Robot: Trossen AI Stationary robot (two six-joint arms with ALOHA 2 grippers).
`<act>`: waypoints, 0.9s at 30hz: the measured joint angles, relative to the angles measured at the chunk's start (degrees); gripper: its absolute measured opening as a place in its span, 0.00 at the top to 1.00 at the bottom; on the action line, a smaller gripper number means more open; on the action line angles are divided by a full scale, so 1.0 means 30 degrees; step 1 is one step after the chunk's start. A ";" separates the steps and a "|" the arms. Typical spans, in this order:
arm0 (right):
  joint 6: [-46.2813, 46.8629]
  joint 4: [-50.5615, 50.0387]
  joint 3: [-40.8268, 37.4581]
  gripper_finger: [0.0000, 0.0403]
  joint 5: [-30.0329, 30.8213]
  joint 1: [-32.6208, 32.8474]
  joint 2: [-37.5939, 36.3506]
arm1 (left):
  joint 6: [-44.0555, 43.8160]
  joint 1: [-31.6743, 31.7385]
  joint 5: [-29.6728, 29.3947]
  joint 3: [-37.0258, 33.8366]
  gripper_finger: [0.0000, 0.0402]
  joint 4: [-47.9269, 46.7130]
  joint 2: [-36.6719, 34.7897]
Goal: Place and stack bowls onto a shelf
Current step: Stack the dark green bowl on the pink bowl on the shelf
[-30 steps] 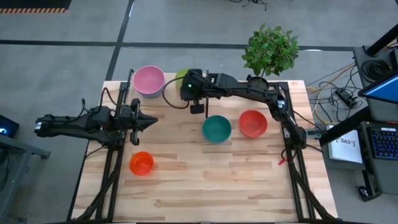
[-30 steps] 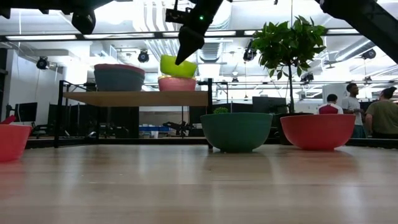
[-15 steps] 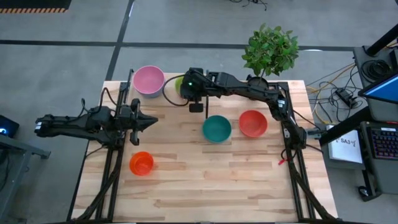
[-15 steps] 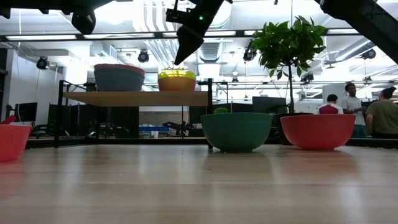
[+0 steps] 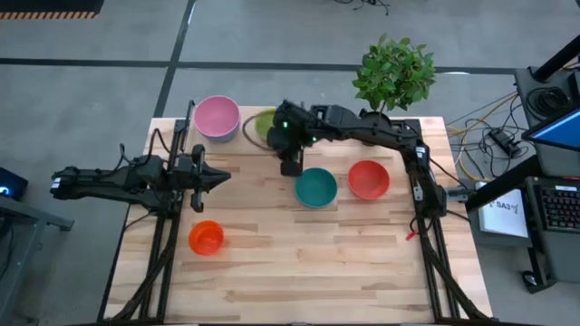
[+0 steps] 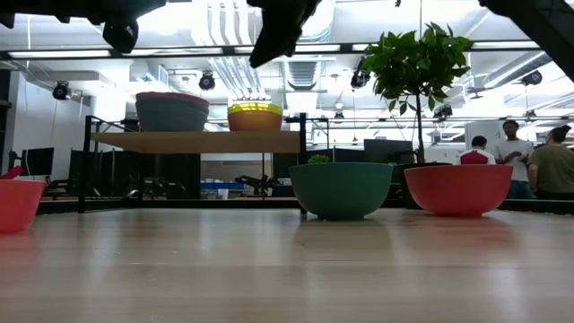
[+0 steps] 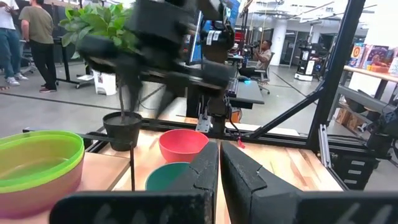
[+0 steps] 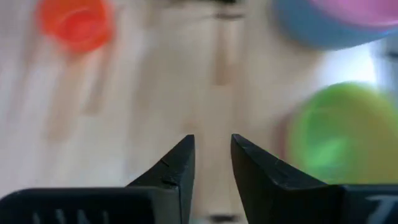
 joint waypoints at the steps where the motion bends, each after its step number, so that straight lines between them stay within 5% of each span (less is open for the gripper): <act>1: 0.0313 -0.0495 -0.0312 0.79 -0.0290 0.0311 -0.0161 | 0.0000 0.0000 0.0000 0.0000 1.00 -0.0020 0.0000; 9: 0.2397 0.0262 -0.6857 0.87 -0.0968 0.3405 -0.3404 | -0.0016 0.0000 0.0000 0.0000 1.00 -0.0060 0.0036; 18: 0.5661 1.1362 -1.8418 0.88 -0.2033 0.6117 -0.9864 | -0.1345 0.0000 -0.1304 0.0114 1.00 0.0788 0.0505; 27: 0.7358 1.7971 -2.5556 0.88 -0.0082 0.8404 -1.3980 | -0.5649 -0.0137 -0.1990 0.0617 1.00 -0.0274 0.3346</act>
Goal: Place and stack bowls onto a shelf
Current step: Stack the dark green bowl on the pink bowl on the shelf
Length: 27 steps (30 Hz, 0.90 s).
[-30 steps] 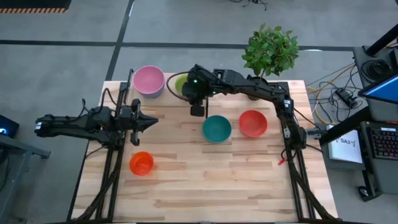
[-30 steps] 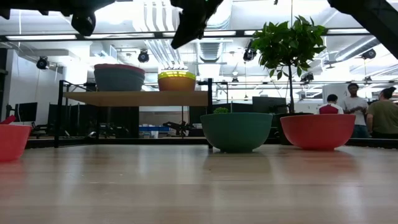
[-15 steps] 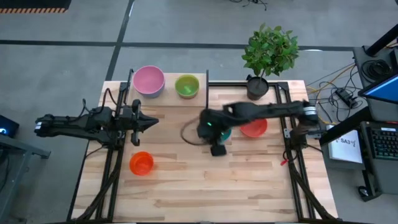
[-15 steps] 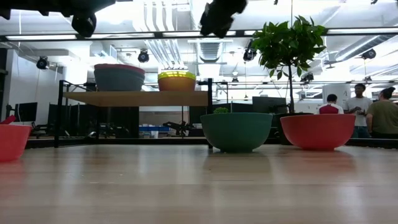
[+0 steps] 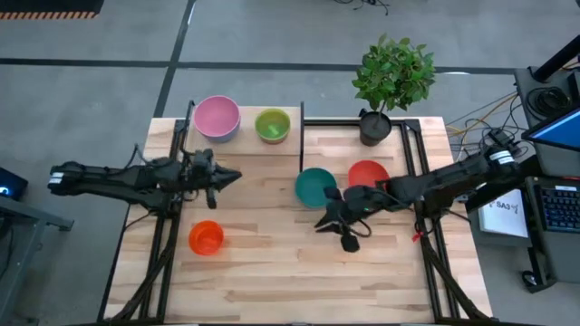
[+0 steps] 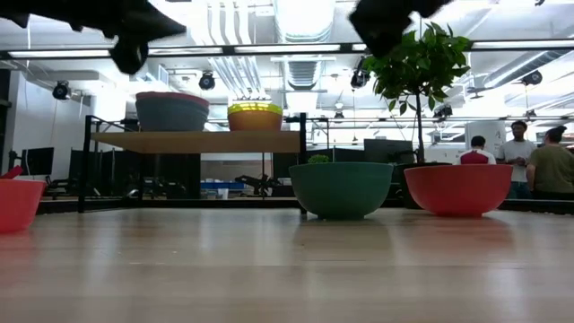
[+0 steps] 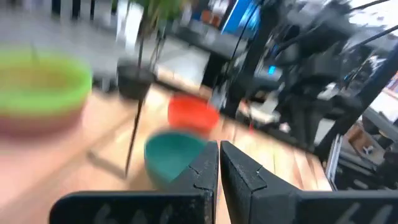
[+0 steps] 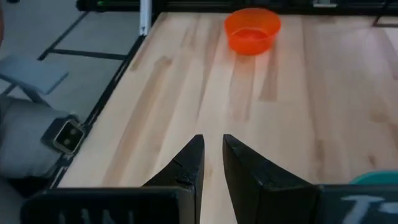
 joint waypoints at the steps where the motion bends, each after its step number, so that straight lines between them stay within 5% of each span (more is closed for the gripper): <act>1: 0.0118 0.0309 -0.0538 0.88 0.0056 0.0231 -0.0282 | -0.0854 -0.0023 -0.0001 0.0153 1.00 -0.0488 0.0453; 9: -0.0247 0.1207 -0.1953 0.88 0.0758 0.0966 -0.1132 | -0.7672 -0.1102 -0.0005 0.4354 1.00 -0.9474 0.4847; 14: -0.1320 0.1203 -0.1953 0.88 0.0748 0.1003 -0.1140 | -0.8911 -0.1968 0.0009 0.7750 1.00 -1.4077 0.8278; 19: -0.1611 0.1008 -0.1953 0.88 0.0748 0.1003 -0.1138 | -0.7617 -0.2442 -0.0013 1.0600 1.00 -1.6727 1.1480; 27: -0.1749 0.0392 -0.1950 0.88 0.0726 0.1938 -0.1198 | -0.1552 -0.2879 -0.0290 1.3299 1.00 -1.5087 1.5659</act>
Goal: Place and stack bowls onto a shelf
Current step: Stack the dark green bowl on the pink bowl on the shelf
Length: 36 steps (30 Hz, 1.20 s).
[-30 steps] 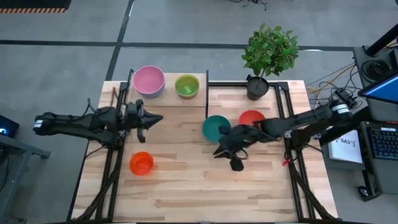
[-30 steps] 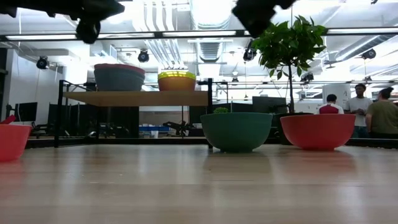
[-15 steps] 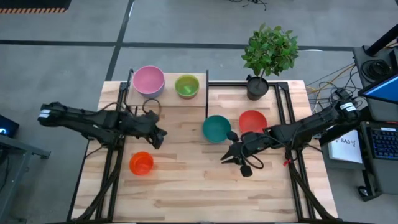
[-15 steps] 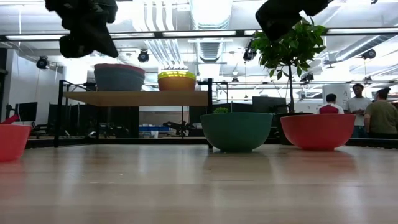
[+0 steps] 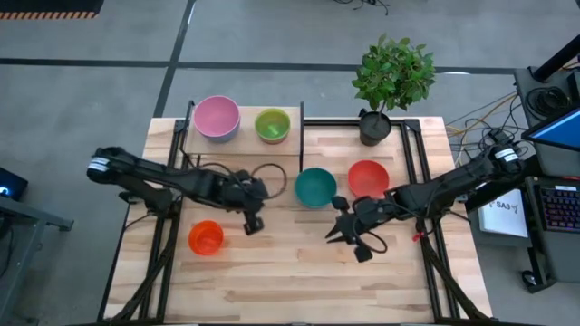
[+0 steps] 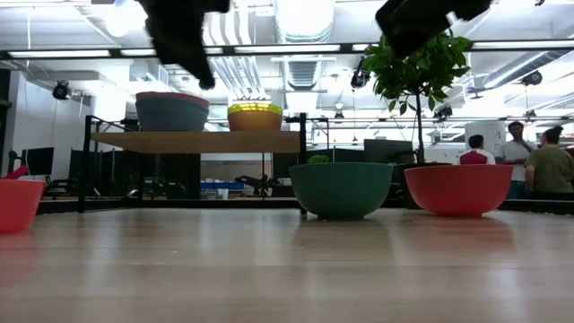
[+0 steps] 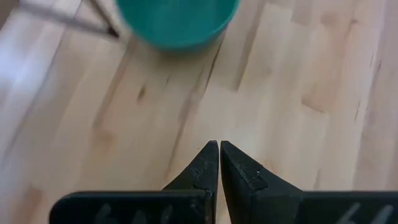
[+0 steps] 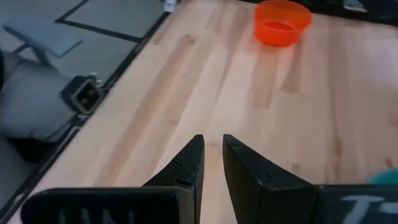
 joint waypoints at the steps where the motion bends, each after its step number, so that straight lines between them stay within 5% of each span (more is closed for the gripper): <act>1: -0.0028 -0.0016 -0.0001 0.88 0.0051 0.0288 -0.0055 | 0.0601 -0.0008 -0.0136 0.0345 1.00 0.0317 0.0495; 18: -0.0110 0.1099 -0.1623 0.88 0.2849 0.4328 -0.1978 | 0.7619 0.0000 -0.0241 0.5032 0.98 0.3637 0.6162; 36: -0.0022 0.1667 -0.2845 0.88 0.2878 0.4354 -0.3744 | 1.0210 0.0787 -0.2208 0.5209 0.51 0.7038 1.0279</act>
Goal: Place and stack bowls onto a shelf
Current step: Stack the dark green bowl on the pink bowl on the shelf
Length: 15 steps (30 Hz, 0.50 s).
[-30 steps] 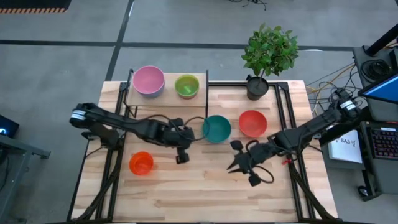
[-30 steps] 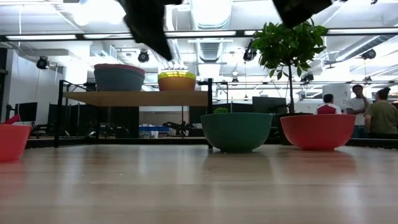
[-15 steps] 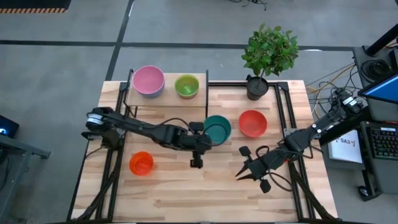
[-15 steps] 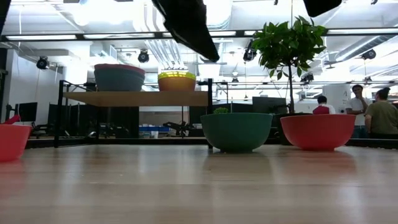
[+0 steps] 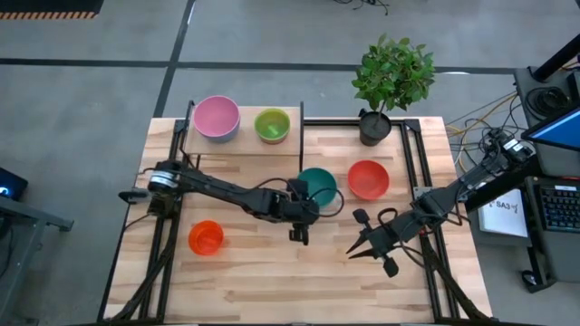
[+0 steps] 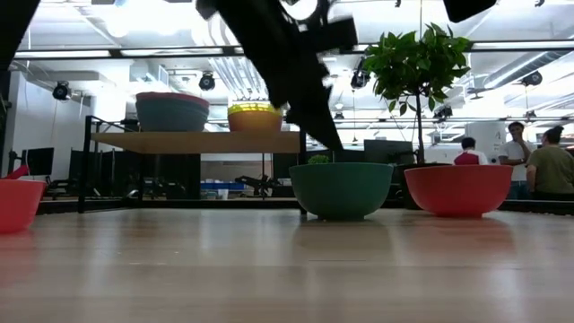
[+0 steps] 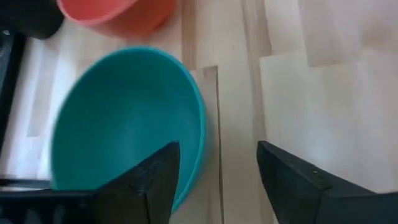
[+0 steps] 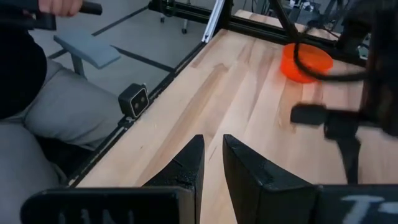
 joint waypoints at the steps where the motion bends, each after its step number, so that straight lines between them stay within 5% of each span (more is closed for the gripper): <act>1: 0.0000 0.0015 0.0000 0.88 0.0000 0.0000 0.0021 | 0.0035 0.0119 0.0000 0.0000 0.50 0.0078 0.0271; 10: 0.0000 -0.0128 -0.0007 0.88 0.0000 0.0000 0.0057 | 0.0314 0.1100 0.0147 0.0000 0.55 0.0530 0.1820; 15: 0.0000 -0.0168 -0.0007 0.88 0.0000 0.0000 0.0065 | 0.0696 0.1016 0.0641 0.0000 0.75 0.0343 0.1746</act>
